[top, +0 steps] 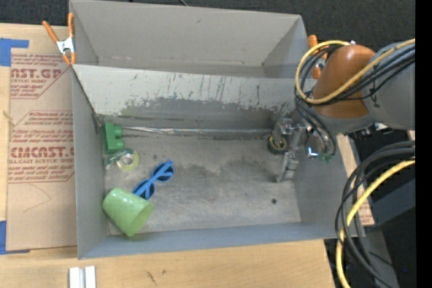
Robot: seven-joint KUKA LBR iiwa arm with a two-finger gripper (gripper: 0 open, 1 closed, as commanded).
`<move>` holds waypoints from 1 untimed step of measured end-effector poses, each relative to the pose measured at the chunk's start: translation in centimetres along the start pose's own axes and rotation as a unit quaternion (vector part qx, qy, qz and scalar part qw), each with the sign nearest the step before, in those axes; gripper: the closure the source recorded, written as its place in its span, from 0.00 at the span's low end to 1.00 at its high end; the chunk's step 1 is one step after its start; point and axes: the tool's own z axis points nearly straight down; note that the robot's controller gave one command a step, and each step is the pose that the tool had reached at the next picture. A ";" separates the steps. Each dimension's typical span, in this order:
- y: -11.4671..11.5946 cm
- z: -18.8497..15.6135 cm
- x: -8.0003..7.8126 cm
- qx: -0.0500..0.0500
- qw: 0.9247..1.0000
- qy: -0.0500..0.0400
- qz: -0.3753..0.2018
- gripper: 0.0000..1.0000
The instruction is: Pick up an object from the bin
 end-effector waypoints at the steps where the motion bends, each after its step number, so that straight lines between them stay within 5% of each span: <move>1: 0.0 -0.4 -0.1 0.001 1.000 0.000 -0.001 1.00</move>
Offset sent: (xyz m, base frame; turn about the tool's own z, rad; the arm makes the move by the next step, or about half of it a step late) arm 0.0000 0.0000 0.0000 0.0000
